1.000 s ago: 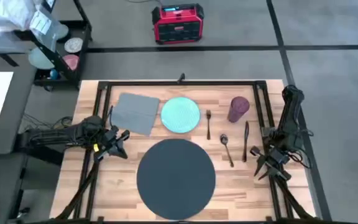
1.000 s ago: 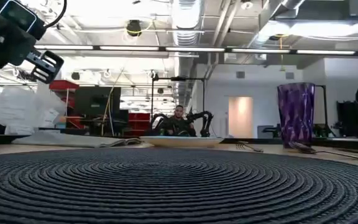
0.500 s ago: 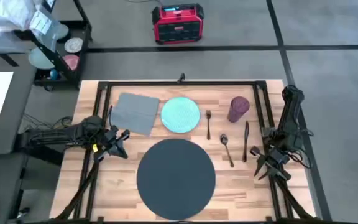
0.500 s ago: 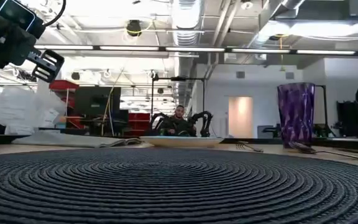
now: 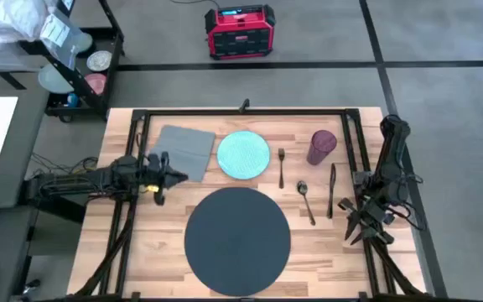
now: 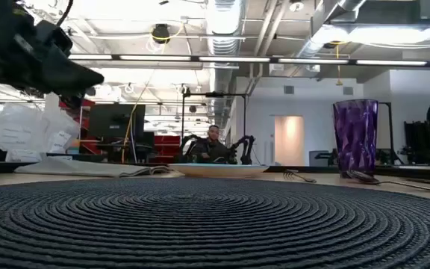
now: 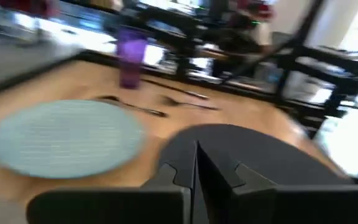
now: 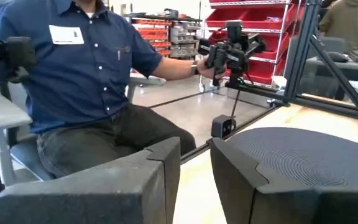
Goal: Set table place
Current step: Fold the gray table napkin
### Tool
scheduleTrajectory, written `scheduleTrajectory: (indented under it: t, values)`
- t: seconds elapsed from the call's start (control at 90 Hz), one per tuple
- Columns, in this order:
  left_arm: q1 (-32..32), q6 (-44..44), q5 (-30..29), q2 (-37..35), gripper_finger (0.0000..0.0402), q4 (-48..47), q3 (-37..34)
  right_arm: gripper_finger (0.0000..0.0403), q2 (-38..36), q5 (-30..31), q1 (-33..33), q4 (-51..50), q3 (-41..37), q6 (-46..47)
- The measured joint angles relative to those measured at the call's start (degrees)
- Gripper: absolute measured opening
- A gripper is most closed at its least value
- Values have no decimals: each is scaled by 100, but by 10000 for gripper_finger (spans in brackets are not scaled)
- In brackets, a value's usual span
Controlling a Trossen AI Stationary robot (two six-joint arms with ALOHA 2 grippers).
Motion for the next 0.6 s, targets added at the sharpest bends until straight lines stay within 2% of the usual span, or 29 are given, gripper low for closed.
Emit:
scheduleTrajectory:
  t: [0.133, 0.3, 0.467, 0.6]
  values:
    - [0, -23, -29, 2, 0, -7, 0, 77, 2, 67, -7, 3, 0, -58]
    - [0, -28, -28, 2, 0, 15, 0, 77, 2, 889, -105, 231, -13, -472]
    - [0, -36, -27, 1, 0, 167, 0, 77, 2, 1747, -415, 1131, -13, -562]
    - [-2, -37, -251, 2, 0, 456, 0, 77, 2, 2203, -759, 2258, -13, -1698]
